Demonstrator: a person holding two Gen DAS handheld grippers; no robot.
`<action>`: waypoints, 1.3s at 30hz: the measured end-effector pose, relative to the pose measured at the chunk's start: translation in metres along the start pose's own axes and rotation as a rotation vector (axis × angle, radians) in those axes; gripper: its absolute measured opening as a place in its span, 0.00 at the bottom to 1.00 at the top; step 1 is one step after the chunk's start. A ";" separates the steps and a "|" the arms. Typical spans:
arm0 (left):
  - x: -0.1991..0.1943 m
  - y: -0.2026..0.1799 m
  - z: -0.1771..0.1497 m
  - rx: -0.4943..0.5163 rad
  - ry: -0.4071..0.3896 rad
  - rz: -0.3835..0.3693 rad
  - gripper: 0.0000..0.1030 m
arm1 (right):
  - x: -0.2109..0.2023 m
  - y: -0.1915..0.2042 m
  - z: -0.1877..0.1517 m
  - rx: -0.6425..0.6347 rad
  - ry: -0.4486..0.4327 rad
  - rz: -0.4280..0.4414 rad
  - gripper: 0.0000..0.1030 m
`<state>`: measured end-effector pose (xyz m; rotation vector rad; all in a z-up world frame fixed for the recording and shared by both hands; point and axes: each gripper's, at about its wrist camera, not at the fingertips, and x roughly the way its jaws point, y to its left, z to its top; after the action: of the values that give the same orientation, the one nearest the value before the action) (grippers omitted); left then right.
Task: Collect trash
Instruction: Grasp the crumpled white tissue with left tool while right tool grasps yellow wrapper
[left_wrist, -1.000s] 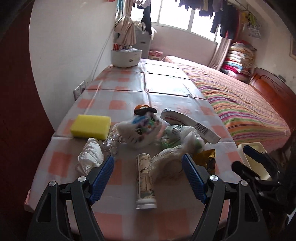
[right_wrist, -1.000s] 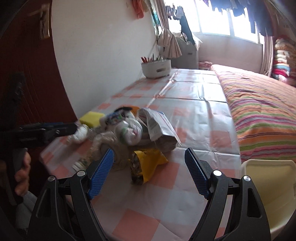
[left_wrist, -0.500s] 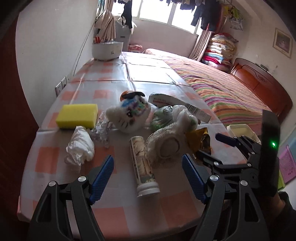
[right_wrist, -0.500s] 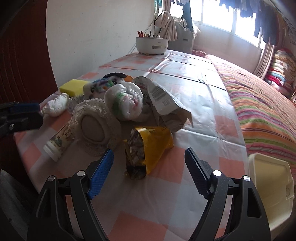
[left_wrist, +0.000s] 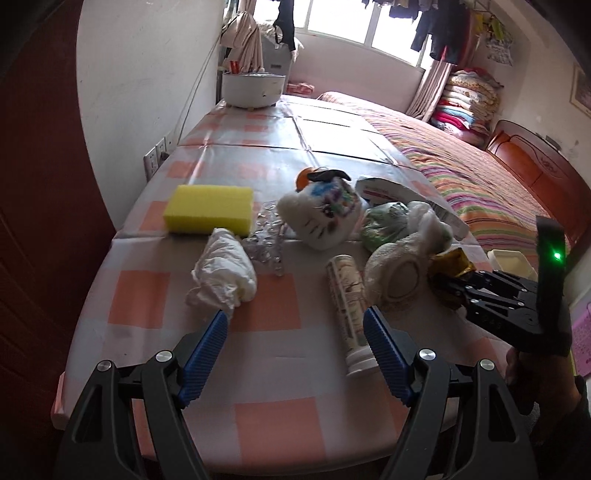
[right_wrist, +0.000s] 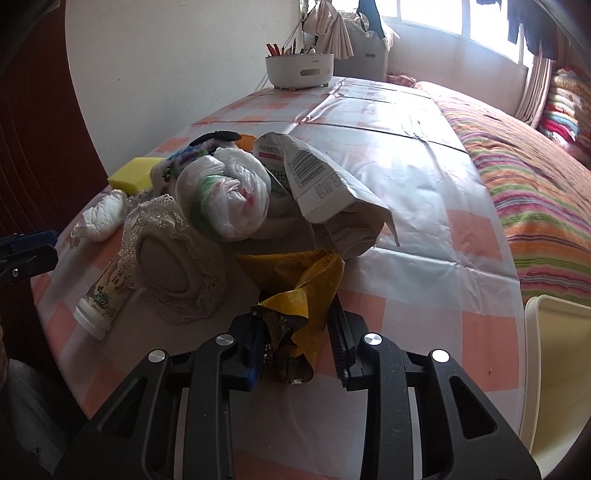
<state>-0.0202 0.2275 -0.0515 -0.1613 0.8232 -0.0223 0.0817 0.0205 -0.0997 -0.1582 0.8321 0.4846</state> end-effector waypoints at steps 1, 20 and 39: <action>0.000 0.003 0.001 -0.006 -0.003 0.010 0.72 | -0.002 0.000 0.000 0.002 -0.005 0.003 0.25; 0.045 0.044 0.028 -0.116 0.080 0.086 0.71 | -0.021 -0.001 -0.001 0.041 -0.078 0.058 0.25; 0.042 0.027 0.028 -0.107 0.062 0.104 0.23 | -0.040 -0.021 -0.004 0.087 -0.139 0.038 0.25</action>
<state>0.0274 0.2544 -0.0677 -0.2189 0.8938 0.1154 0.0655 -0.0135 -0.0738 -0.0281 0.7195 0.4888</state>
